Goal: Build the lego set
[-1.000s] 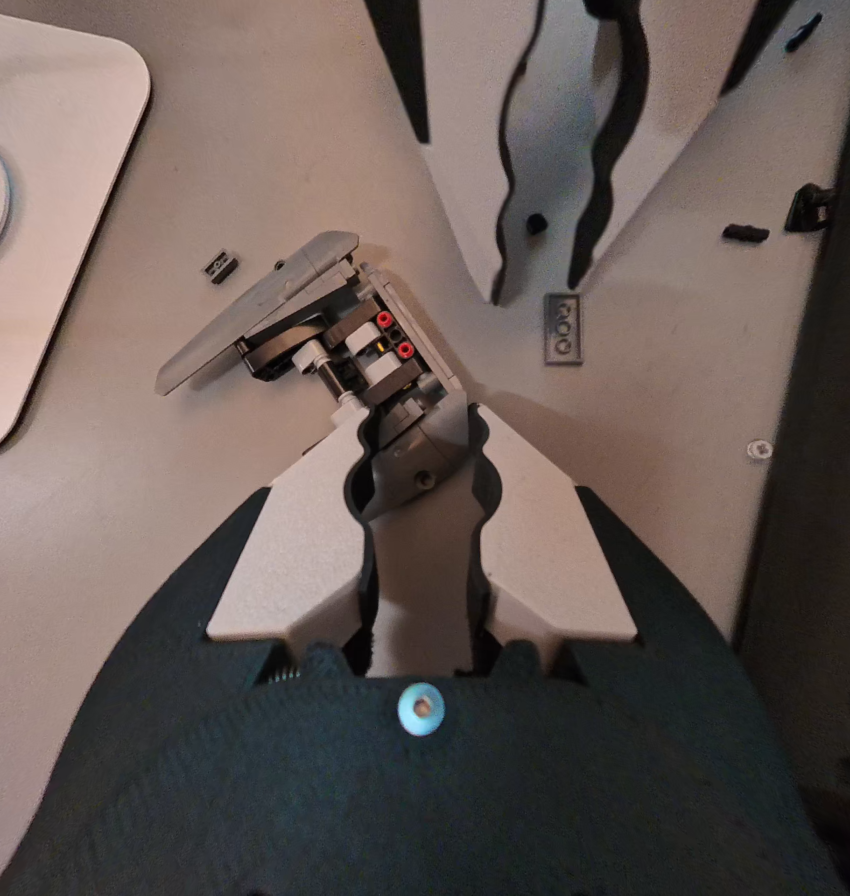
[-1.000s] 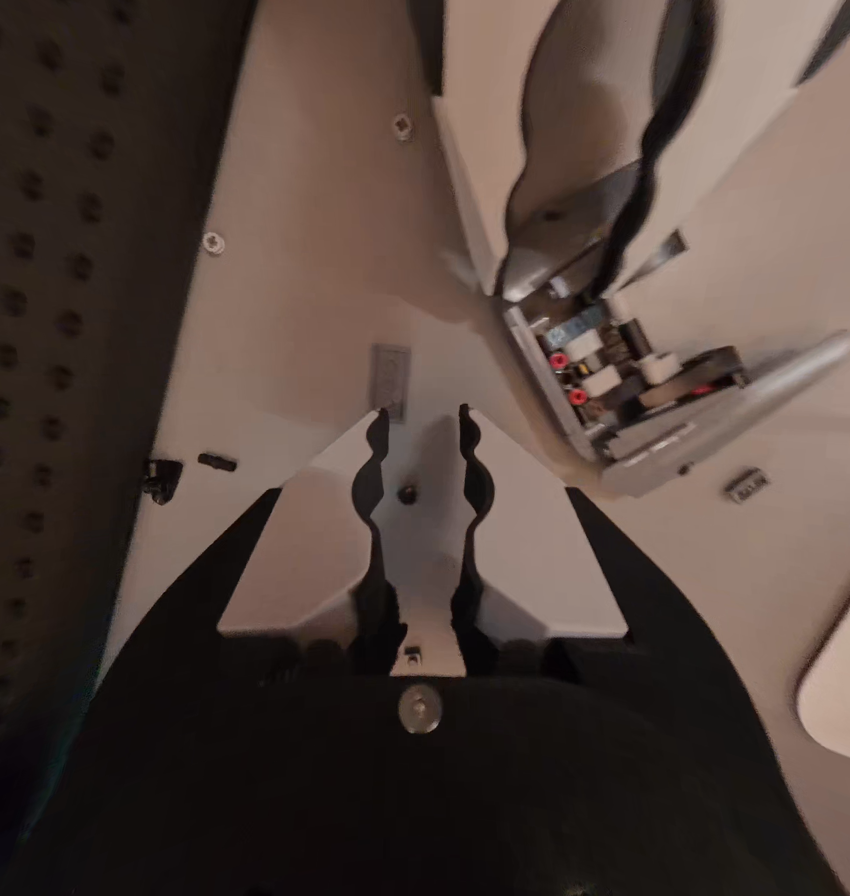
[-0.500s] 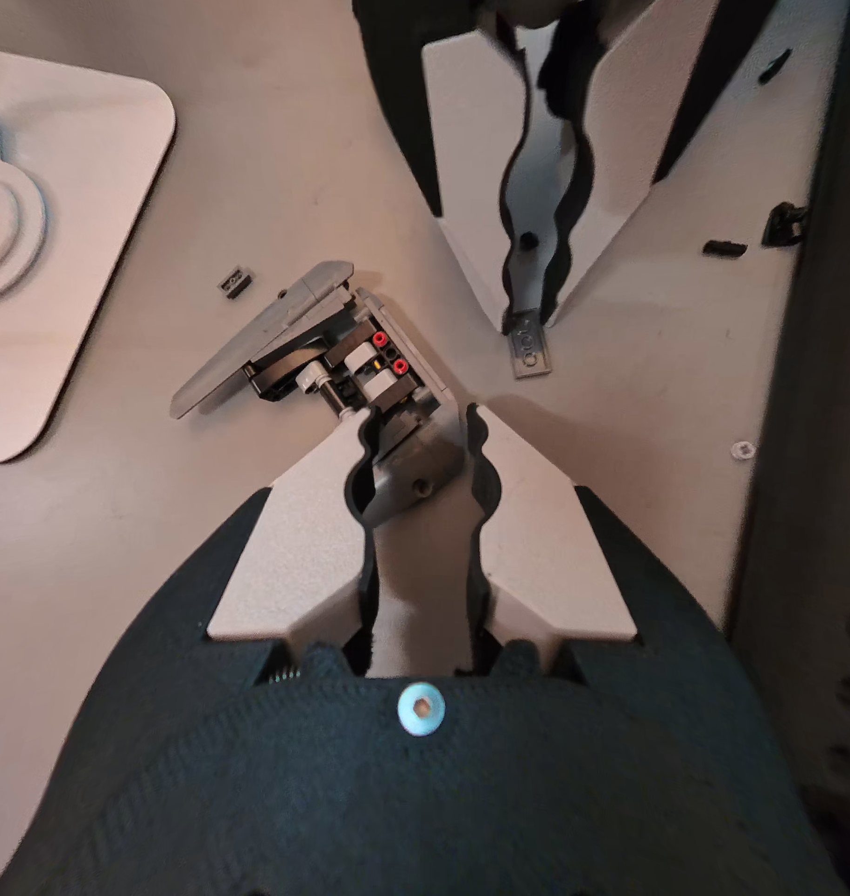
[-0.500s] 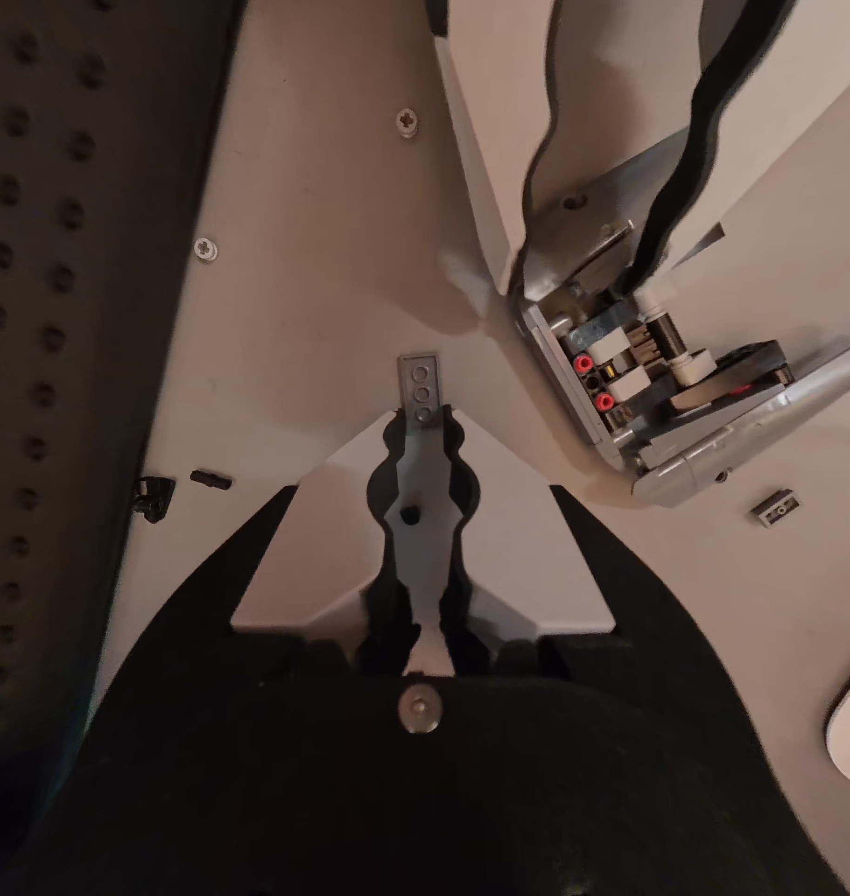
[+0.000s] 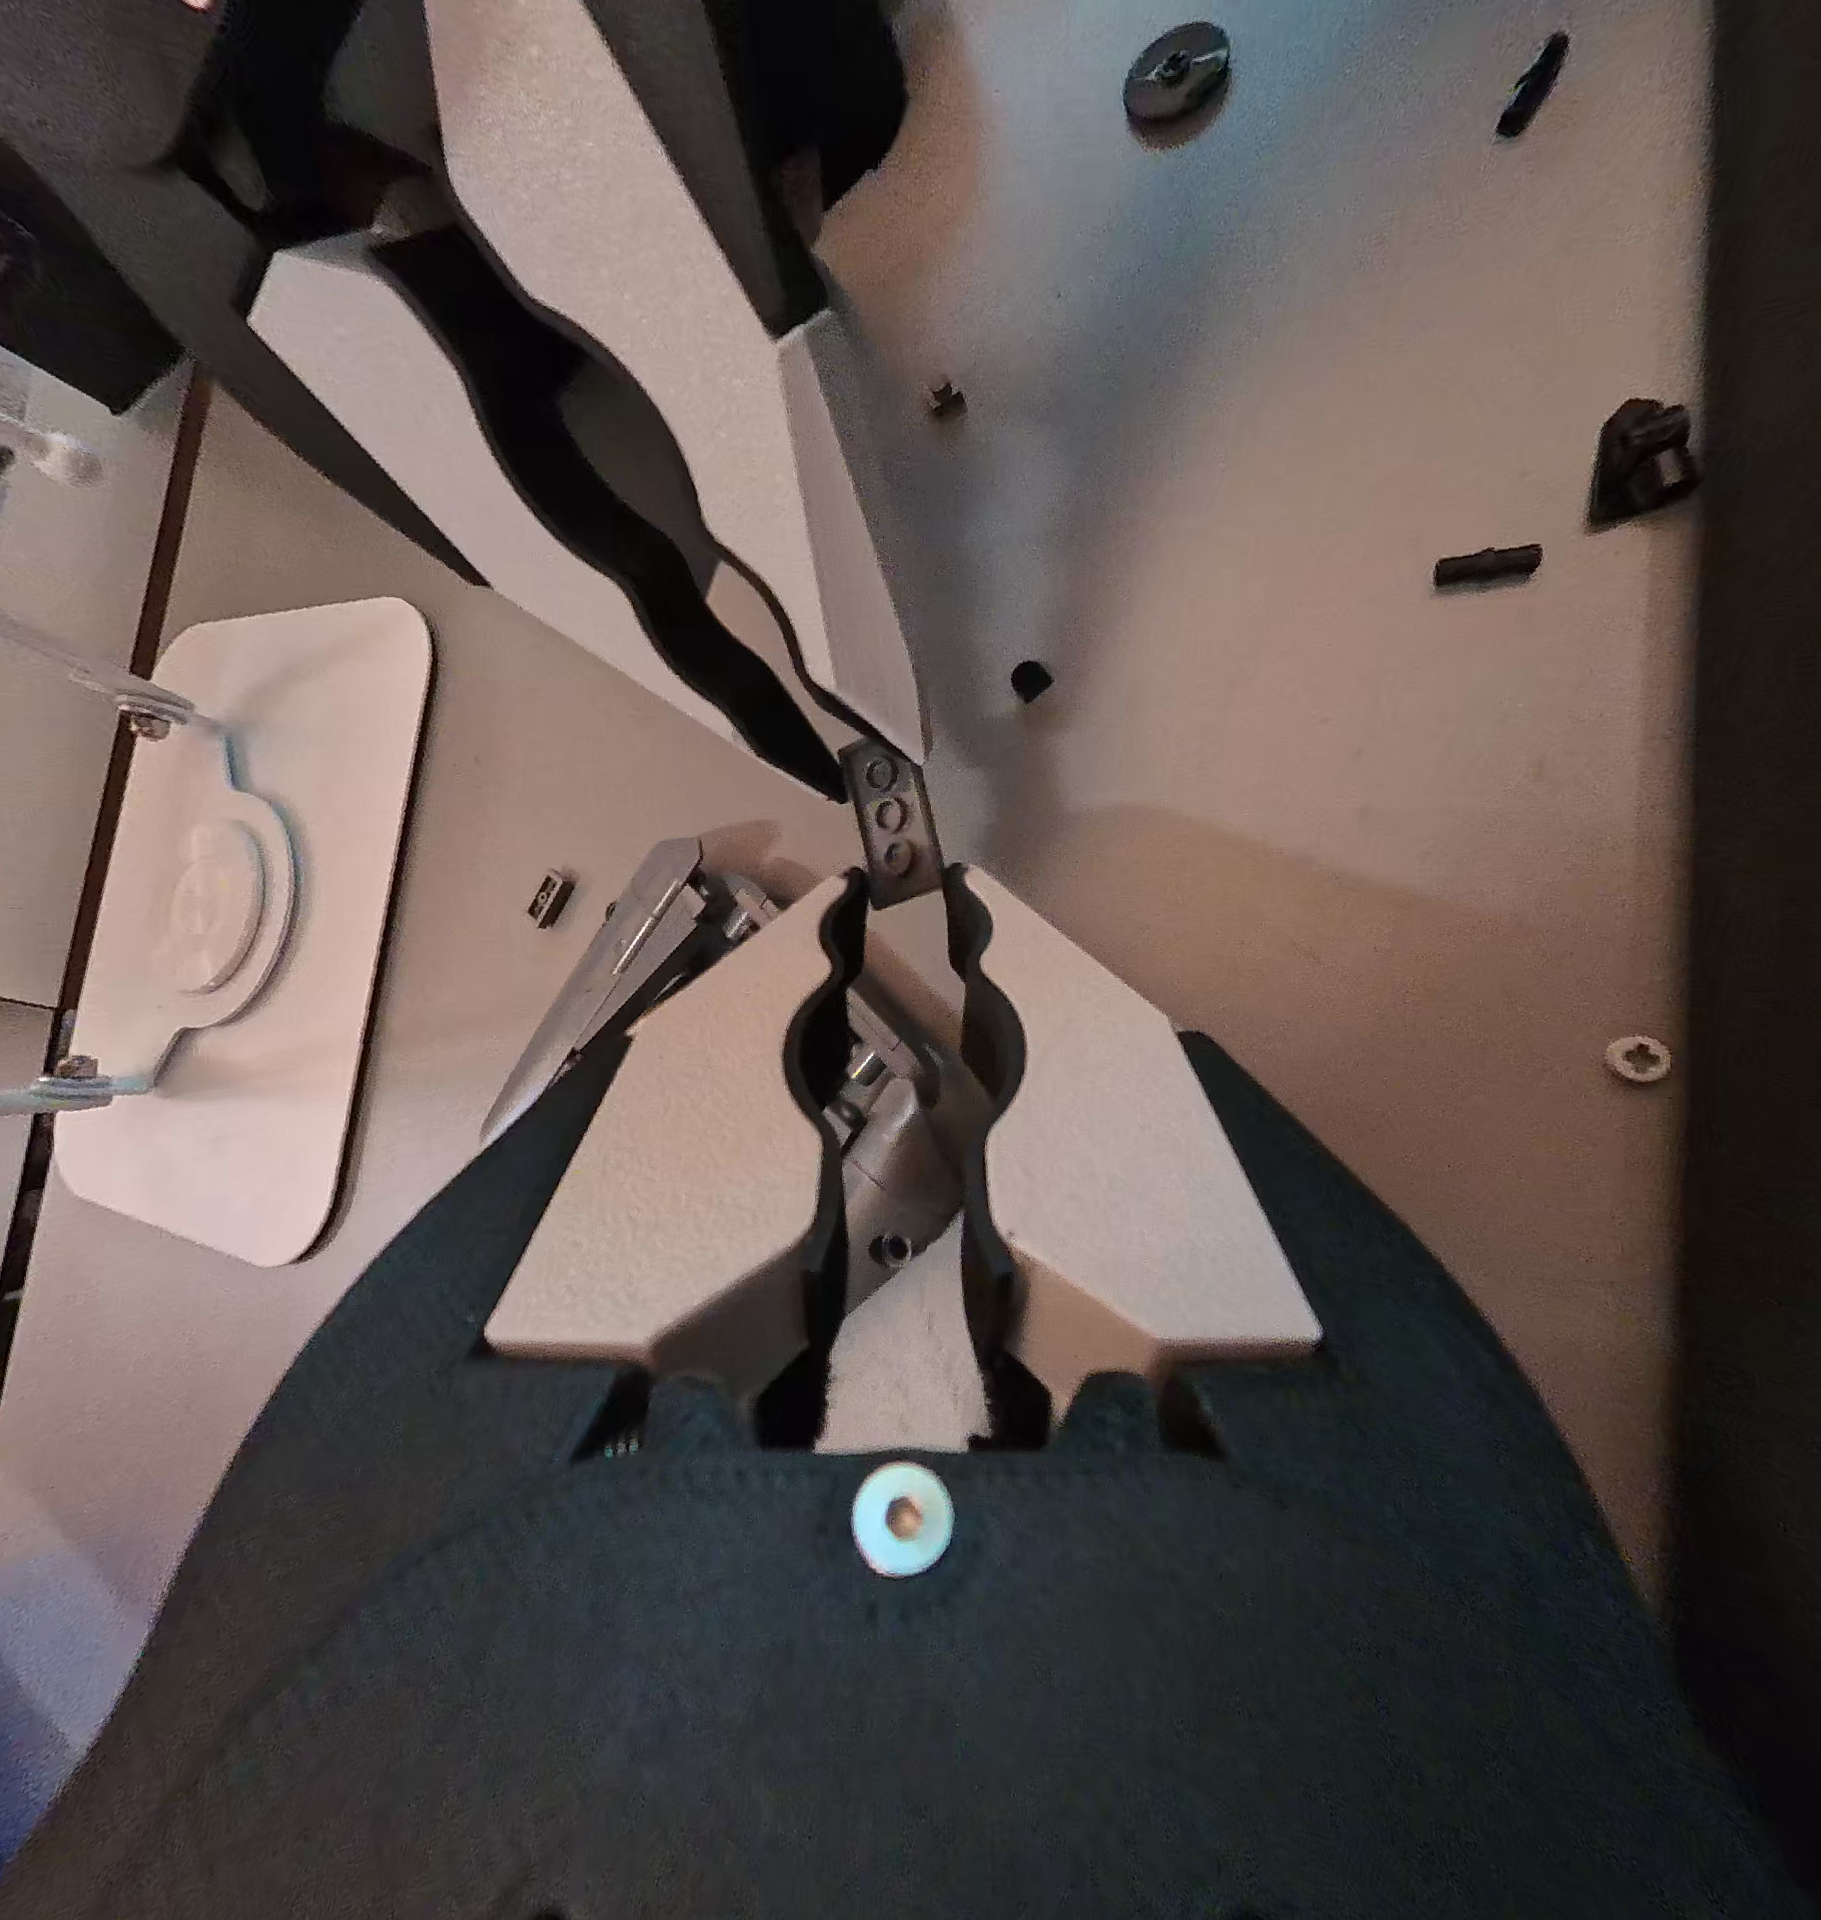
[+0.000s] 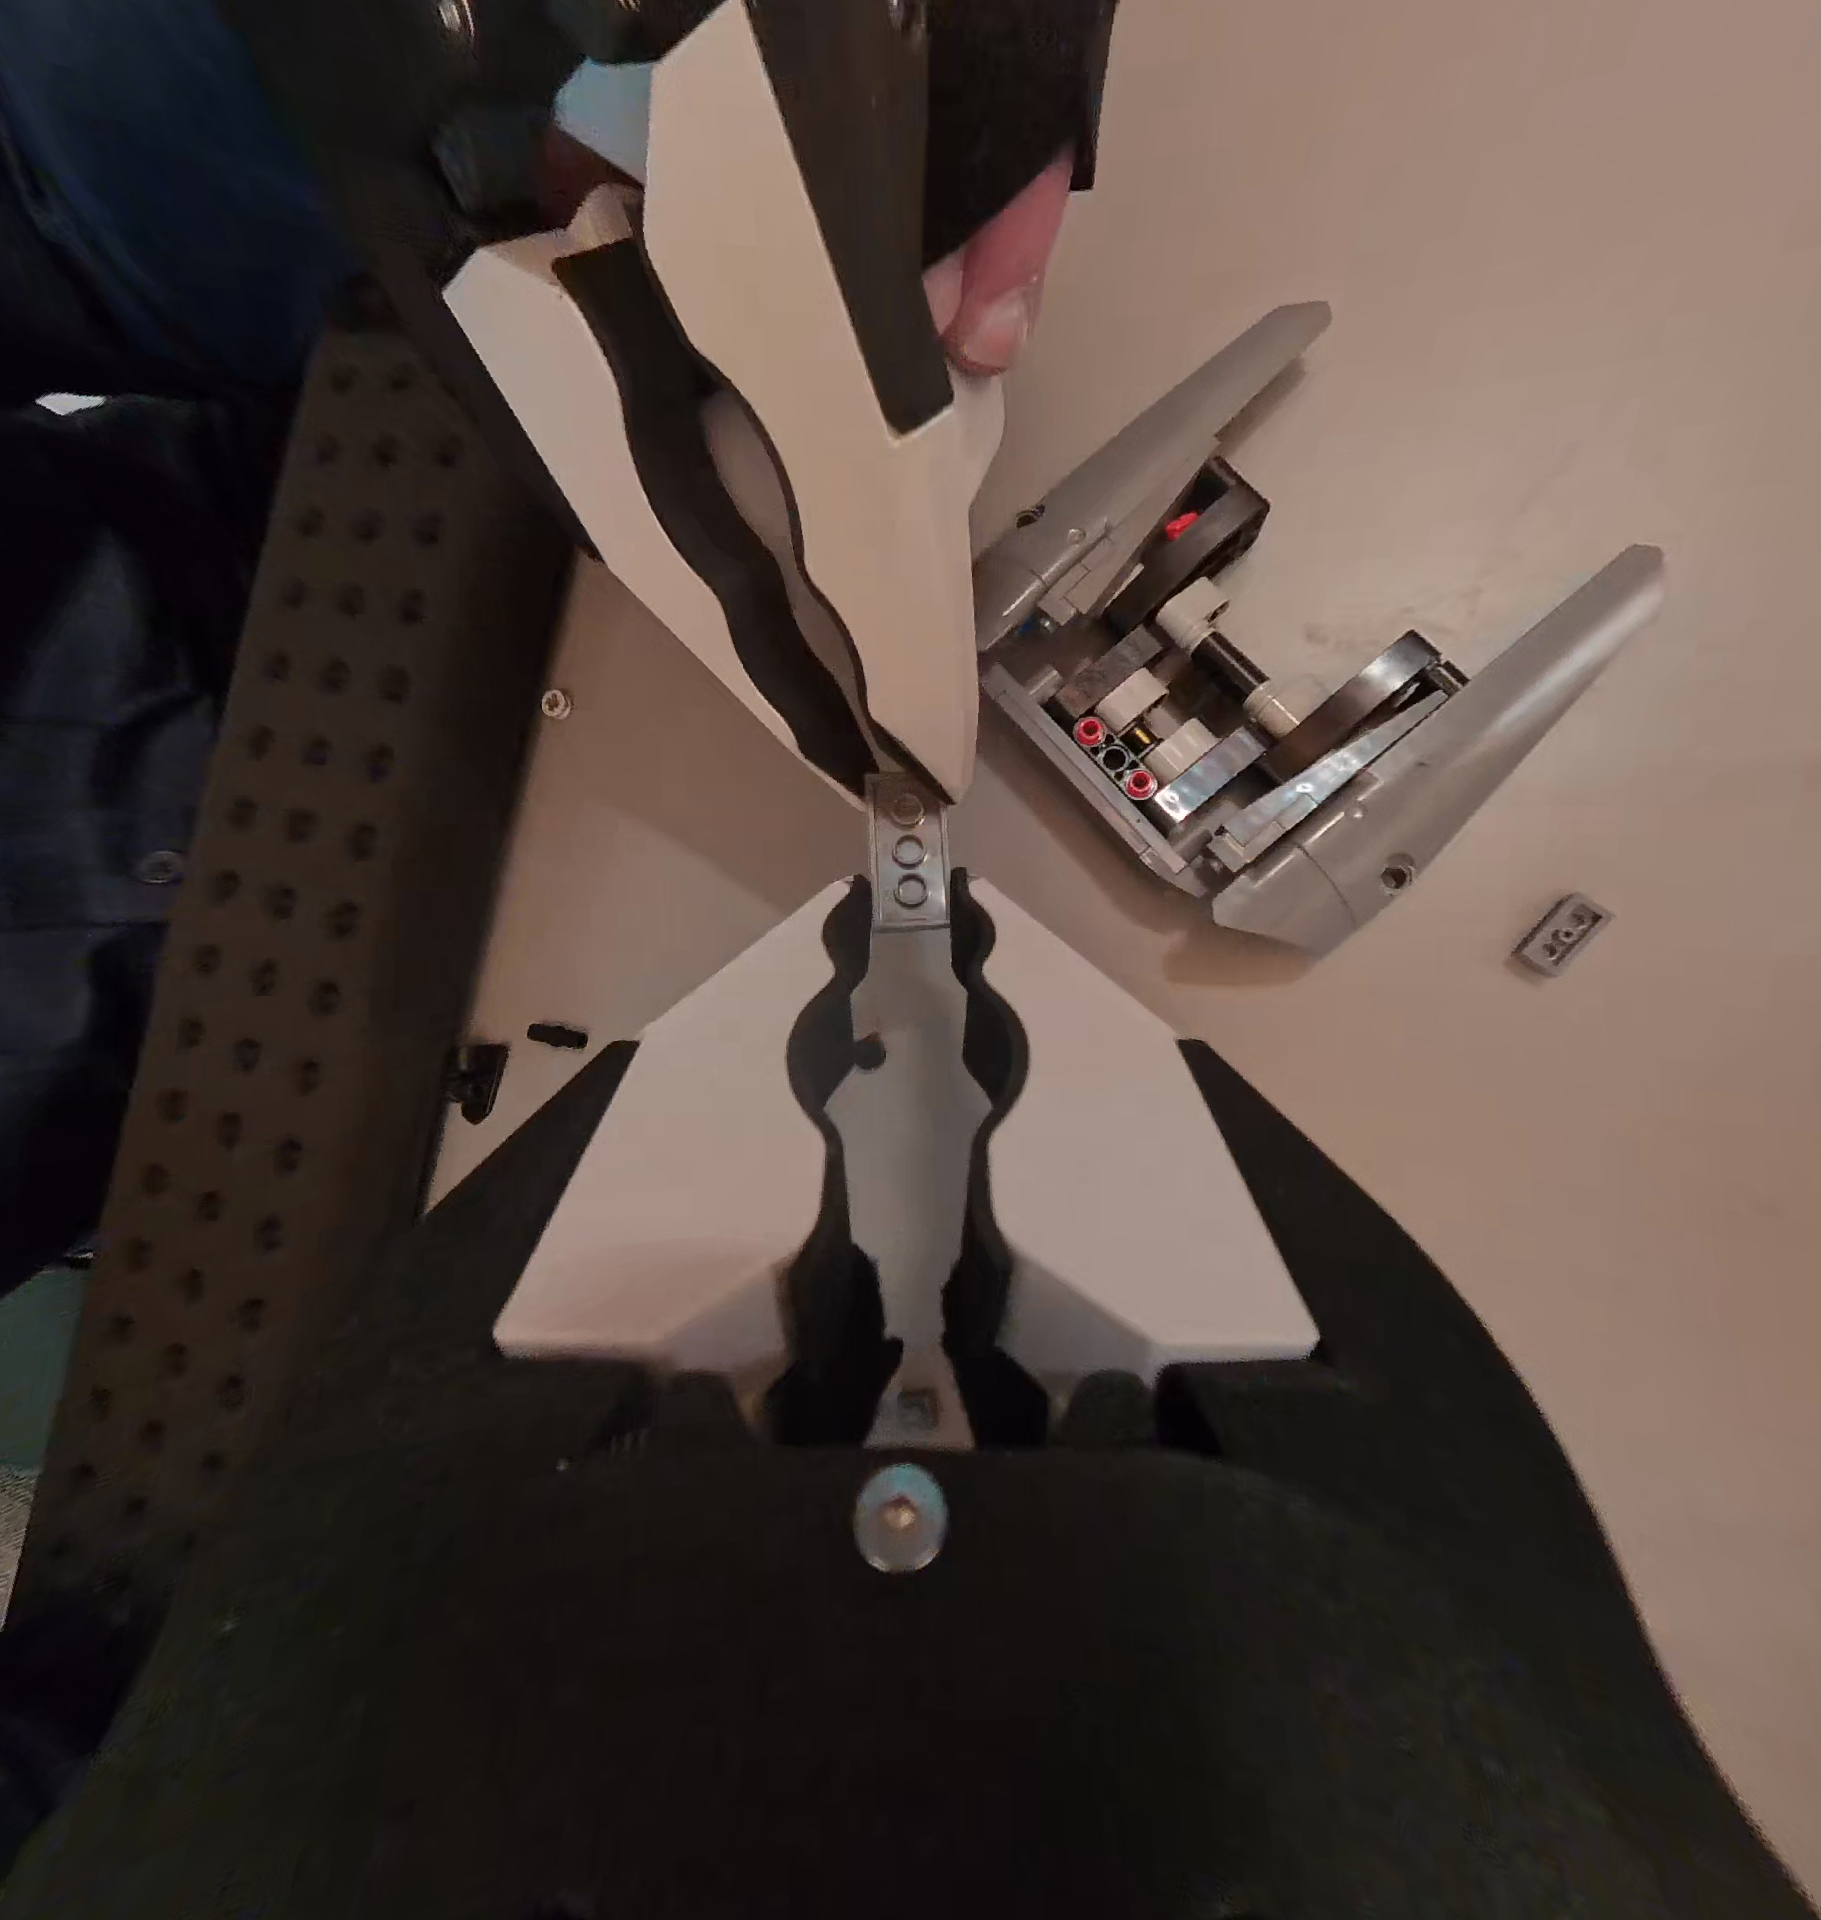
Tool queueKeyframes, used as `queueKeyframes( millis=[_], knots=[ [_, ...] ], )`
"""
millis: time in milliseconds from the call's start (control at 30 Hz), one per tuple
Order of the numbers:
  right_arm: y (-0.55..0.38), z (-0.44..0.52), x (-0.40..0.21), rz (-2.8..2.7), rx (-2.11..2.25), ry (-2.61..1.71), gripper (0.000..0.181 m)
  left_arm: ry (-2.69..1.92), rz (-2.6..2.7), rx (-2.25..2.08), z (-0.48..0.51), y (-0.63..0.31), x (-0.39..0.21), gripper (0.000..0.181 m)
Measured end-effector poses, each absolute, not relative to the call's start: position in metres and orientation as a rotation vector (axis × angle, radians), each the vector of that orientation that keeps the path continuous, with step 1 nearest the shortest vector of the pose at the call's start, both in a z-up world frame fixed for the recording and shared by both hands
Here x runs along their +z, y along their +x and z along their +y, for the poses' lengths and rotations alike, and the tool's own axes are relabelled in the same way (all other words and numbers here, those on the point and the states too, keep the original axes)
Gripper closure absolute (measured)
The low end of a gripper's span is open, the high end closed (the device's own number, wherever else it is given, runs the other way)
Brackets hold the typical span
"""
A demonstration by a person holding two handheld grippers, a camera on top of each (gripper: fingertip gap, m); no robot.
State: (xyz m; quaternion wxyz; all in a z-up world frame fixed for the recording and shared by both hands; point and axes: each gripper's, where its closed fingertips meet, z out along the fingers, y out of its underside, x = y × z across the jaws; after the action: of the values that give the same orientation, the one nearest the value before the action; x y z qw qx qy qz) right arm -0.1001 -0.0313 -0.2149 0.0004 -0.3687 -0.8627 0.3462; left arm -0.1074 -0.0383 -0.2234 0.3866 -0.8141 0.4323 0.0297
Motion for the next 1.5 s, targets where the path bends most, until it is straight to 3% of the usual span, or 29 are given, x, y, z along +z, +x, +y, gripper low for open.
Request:
queueKeyframes(
  millis=[167, 233, 267, 467, 633, 733, 933, 1100, 1233, 1300, 1500],
  knots=[
    [-0.101, -0.031, -0.212, -2.696, 1.129, -1.169, 0.169, -2.083, 1.077, 0.045, -0.037, -0.107, -0.224, 0.169],
    [-0.101, -0.034, -0.203, -2.672, 1.212, -1.155, 0.18, -2.077, 1.053, 0.024, -0.036, -0.108, -0.221, 0.171],
    [-0.102, -0.034, -0.2, -2.659, 1.23, -1.155, 0.181, -2.063, 1.042, 0.023, -0.035, -0.108, -0.218, 0.18],
    [-0.104, -0.026, -0.202, -2.643, 1.123, -1.141, 0.181, -2.075, 0.945, -0.121, -0.035, -0.108, -0.213, 0.18],
    [-0.117, -0.023, -0.188, -2.543, 0.947, -0.951, 0.159, -2.139, 0.78, -0.278, -0.033, -0.116, -0.212, 0.18],
    [-0.123, -0.023, -0.187, -2.501, 0.765, -0.787, 0.155, -2.166, 0.655, -0.397, -0.033, -0.123, -0.211, 0.18],
    [-0.139, -0.019, -0.202, -2.441, 0.41, -0.575, 0.162, -2.142, 0.434, -0.677, -0.034, -0.129, -0.199, 0.18],
    [-0.143, -0.021, -0.203, -2.455, 0.433, -0.566, 0.166, -2.129, 0.324, -0.823, -0.035, -0.134, -0.197, 0.18],
    [-0.143, -0.022, -0.211, -2.545, 0.462, -0.606, 0.17, -2.167, 0.305, -0.712, -0.035, -0.147, -0.202, 0.18],
    [-0.145, -0.018, -0.219, -2.59, 0.424, -0.617, 0.18, -2.21, 0.31, -0.582, -0.036, -0.16, -0.209, 0.173],
    [-0.146, -0.025, -0.231, -2.703, 0.487, -0.618, 0.18, -2.26, 0.33, -0.572, -0.039, -0.162, -0.219, 0.17]
  ],
)
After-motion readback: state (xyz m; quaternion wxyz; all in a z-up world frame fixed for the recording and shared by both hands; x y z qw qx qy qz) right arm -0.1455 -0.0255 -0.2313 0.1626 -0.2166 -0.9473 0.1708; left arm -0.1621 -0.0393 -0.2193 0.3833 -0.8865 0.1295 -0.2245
